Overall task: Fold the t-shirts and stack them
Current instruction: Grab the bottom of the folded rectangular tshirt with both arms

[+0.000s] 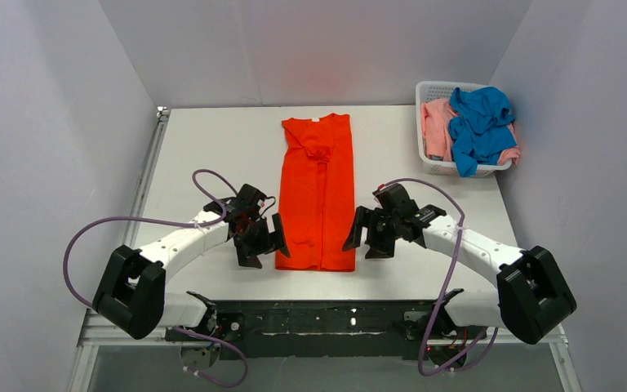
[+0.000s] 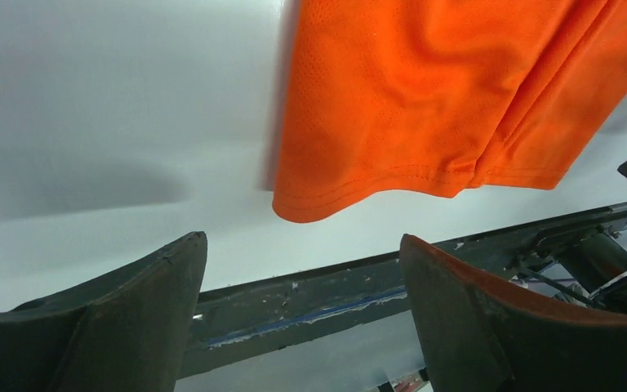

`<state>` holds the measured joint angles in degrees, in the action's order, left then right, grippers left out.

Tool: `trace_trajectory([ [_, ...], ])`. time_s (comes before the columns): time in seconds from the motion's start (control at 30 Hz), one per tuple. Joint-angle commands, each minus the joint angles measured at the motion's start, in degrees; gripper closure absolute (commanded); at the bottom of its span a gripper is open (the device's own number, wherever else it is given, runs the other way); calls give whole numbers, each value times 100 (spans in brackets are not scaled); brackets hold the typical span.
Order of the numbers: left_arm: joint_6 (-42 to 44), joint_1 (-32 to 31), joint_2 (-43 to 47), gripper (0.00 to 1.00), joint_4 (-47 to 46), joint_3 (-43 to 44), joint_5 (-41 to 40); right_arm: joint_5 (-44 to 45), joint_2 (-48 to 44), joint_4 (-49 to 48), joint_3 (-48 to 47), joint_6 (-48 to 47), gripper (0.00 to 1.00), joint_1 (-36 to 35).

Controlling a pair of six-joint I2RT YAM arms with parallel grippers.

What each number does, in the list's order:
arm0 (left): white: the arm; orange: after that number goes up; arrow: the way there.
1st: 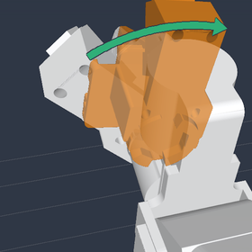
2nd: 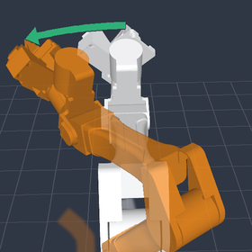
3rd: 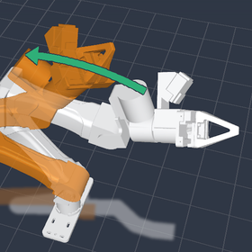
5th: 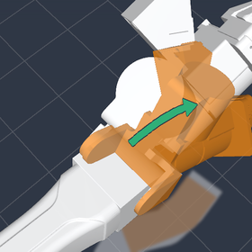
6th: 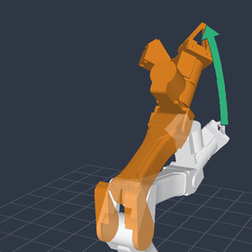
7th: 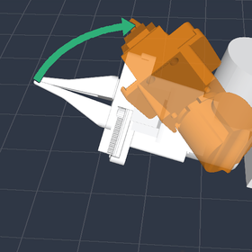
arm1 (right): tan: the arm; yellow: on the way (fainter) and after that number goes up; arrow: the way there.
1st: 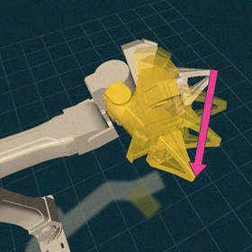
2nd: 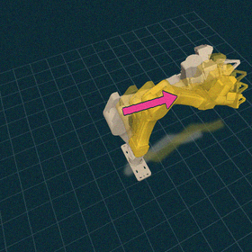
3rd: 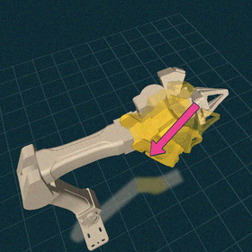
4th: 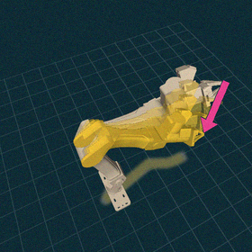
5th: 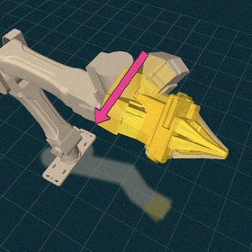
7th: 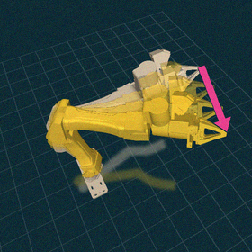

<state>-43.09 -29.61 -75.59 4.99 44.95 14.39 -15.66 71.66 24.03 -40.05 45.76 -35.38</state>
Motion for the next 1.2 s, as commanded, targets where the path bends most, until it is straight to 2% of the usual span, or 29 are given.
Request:
trace_trajectory([
  [0.0,-392,-77,129,18,-257,-370,-36,-196,201,-486,85,295,18,-13],
  [0.1,-436,-80,-54,29,-382,-505,-14,-214,325,-496,150,393,25,-13],
  [0.27,-490,-80,-427,40,-760,-730,42,-349,443,-729,441,658,32,-13],
  [0.43,-451,-79,-656,54,-743,-792,-3,-450,614,-821,490,756,38,-19],
  [0.6,-564,-80,-678,78,-835,-992,37,-533,806,-926,482,794,45,-73],
  [0.73,-640,-80,-602,92,-877,-1137,12,-614,1109,-862,348,794,58,-115],
  [0.8,-733,-80,-541,100,-870,-1195,-12,-713,1184,-877,331,790,67,-159],
  [0.87,-864,-95,-450,100,-800,-1266,-22,-749,1185,-875,346,822,83,-230],
  [1.0,-1352,-340,172,100,-308,-1493,-179,-896,912,-635,413,828,92,-304],
  [1.1,-1727,-683,798,100,297,-1616,-547,-1219,664,-679,628,1069,93,-556],
  [1.17,-1972,-861,1173,100,507,-1717,-652,-1304,597,-599,730,1158,98,-726],
])
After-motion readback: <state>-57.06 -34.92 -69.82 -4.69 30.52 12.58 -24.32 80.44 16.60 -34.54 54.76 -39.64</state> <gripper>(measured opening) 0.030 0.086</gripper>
